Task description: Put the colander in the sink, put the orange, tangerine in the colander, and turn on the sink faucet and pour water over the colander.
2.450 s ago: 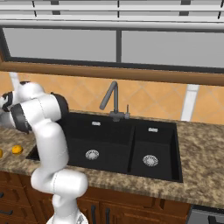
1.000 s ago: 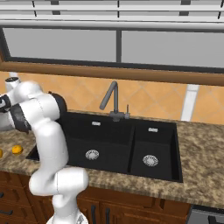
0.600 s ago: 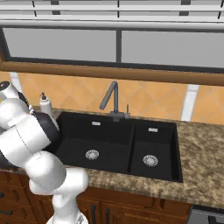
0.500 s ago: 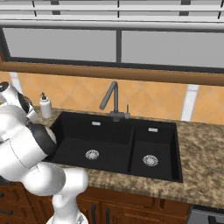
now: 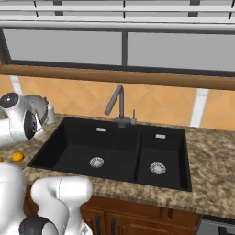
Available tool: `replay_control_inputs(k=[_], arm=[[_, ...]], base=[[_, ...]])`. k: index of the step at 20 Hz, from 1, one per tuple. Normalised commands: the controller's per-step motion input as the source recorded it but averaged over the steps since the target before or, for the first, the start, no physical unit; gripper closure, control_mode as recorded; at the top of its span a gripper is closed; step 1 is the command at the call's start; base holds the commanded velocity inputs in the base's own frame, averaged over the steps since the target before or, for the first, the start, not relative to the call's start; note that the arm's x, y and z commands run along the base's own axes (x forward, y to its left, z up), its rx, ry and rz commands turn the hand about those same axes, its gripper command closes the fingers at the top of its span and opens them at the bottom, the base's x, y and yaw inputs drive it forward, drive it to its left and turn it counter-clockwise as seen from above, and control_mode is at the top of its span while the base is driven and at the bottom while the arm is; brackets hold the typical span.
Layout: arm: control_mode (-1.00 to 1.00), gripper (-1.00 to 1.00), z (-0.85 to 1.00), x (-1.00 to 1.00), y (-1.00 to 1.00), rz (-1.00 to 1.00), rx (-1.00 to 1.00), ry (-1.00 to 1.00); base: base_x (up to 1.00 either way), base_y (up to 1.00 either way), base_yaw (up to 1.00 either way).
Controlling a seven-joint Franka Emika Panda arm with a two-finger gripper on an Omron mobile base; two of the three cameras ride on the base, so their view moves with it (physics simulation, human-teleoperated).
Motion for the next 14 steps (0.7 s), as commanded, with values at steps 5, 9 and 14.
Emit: replay_control_inputs(k=[5, 9, 14], arm=[[-1.0, 1.0, 0.16, -0.52, -1.0, -0.31, 0.29, 0.17], [-1.0, 1.0, 0.0, 0.0, -0.46, -0.27, 0.11, 0.21], [-1.0, 1.0, -0.03, 0.3, 0.0, -0.18, 0.0, 0.06]], base=[[0.0, 0.0, 0.0], [0.0, 0.0, 0.0], [0.0, 0.0, 0.0]])
